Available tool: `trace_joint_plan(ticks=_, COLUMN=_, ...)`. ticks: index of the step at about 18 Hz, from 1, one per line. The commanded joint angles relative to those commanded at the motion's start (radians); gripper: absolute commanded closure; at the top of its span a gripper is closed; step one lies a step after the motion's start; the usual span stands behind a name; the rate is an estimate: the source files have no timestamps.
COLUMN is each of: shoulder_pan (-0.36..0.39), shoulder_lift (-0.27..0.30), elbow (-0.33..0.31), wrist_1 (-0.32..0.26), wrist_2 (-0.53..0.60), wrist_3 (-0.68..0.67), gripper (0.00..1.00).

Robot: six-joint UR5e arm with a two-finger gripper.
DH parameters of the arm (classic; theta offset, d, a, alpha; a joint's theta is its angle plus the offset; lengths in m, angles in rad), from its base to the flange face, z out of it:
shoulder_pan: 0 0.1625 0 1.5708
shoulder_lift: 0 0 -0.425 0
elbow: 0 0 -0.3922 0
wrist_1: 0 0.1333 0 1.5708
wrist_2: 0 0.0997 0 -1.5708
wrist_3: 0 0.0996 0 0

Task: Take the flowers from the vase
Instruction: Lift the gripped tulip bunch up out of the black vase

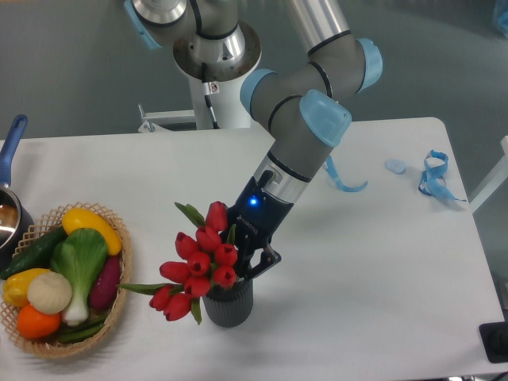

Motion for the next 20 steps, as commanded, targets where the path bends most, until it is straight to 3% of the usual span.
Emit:
trace_joint_plan(ticks=7, shoulder_pan=-0.002, shoulder_lift=0.058, elbow=0.003, wrist_1=0.000, wrist_2=-0.023, wrist_3=-0.063, gripper=0.48)
trace_joint_plan(ticks=14, shoulder_pan=0.005, shoulder_lift=0.092, elbow=0.047, wrist_1=0.000, wrist_2=-0.048, wrist_3=-0.159, gripper=0.48)
trace_joint_plan(ticks=20, shoulder_pan=0.025, shoulder_lift=0.156, elbow=0.055, wrist_1=-0.002, wrist_2=-0.100, wrist_3=-0.212, gripper=0.48)
